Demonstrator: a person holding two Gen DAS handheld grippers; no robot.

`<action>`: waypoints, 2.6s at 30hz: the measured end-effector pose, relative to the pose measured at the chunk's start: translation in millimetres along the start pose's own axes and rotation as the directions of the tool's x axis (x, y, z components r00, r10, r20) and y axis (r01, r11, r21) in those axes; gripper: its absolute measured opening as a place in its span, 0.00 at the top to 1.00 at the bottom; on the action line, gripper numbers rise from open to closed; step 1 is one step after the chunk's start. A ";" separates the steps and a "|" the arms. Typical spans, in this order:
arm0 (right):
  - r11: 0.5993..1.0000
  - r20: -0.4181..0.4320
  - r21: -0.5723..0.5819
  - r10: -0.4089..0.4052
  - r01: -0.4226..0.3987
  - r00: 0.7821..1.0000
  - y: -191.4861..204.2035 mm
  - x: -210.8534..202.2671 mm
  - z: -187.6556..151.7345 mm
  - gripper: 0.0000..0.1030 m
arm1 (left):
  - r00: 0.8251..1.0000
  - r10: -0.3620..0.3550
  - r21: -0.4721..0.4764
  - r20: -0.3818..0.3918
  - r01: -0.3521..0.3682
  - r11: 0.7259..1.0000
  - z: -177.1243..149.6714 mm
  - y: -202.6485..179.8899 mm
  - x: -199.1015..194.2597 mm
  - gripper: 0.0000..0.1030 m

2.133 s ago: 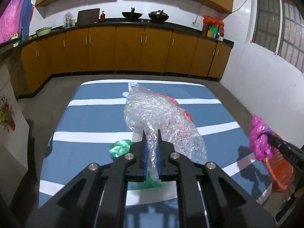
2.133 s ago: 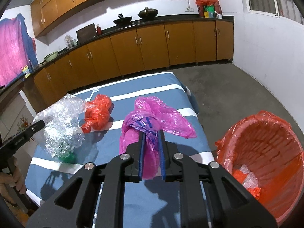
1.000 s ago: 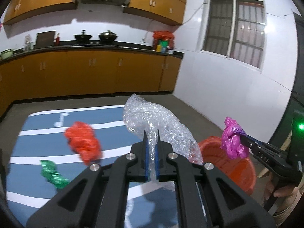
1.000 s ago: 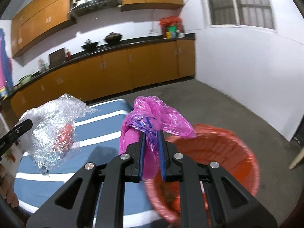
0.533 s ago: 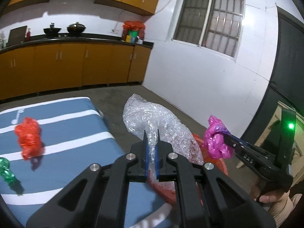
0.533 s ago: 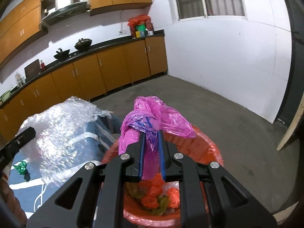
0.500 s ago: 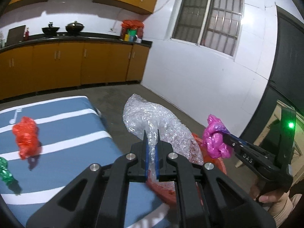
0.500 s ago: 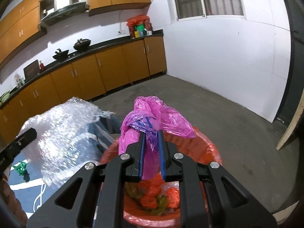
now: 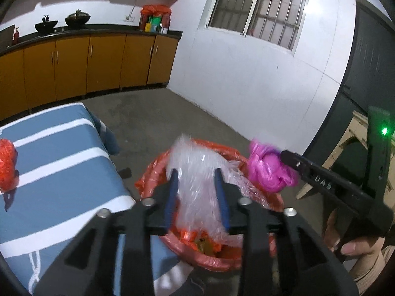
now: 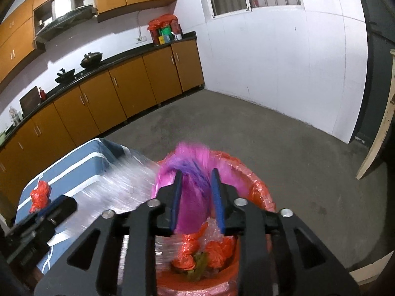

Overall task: Collect trash
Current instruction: 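Move both open grippers back over the red and green bags on the table, then grasp the green bag with the left gripper while the right gripper grasps the red bag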

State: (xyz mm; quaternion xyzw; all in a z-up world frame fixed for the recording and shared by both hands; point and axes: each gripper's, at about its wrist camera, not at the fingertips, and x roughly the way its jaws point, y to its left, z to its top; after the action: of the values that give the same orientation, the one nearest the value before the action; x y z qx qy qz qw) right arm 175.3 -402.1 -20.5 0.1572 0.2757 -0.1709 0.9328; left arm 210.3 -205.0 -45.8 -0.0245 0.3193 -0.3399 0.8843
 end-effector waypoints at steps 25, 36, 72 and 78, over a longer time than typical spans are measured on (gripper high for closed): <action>0.989 0.012 -0.143 0.036 -0.034 0.999 58.1 -1.2 -20.6 0.27 | 0.787 0.609 -0.123 0.096 -0.598 0.792 -45.6 154.4 -132.5 0.27; 0.966 -0.011 -0.221 0.137 -0.136 0.991 124.8 1.4 -30.3 0.25 | 0.685 0.725 -0.311 -0.066 -0.705 0.638 -65.3 272.0 -178.8 0.26; 0.746 -0.263 -0.441 0.424 -0.499 0.867 394.3 76.9 -82.9 0.25 | 0.703 0.687 -0.417 -0.186 -0.689 0.592 -79.1 385.6 -194.1 0.70; 0.740 -0.325 -0.426 0.413 -0.521 0.851 424.9 108.2 -90.4 0.25 | 0.681 0.707 -0.421 -0.188 -0.707 0.569 -79.2 399.1 -202.0 0.70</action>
State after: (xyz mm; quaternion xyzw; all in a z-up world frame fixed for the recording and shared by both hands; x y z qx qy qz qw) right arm 391.4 -13.1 -69.6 -0.0078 0.3579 0.1644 0.9192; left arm 283.7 239.7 -102.0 -0.1045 0.3726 0.1278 0.9132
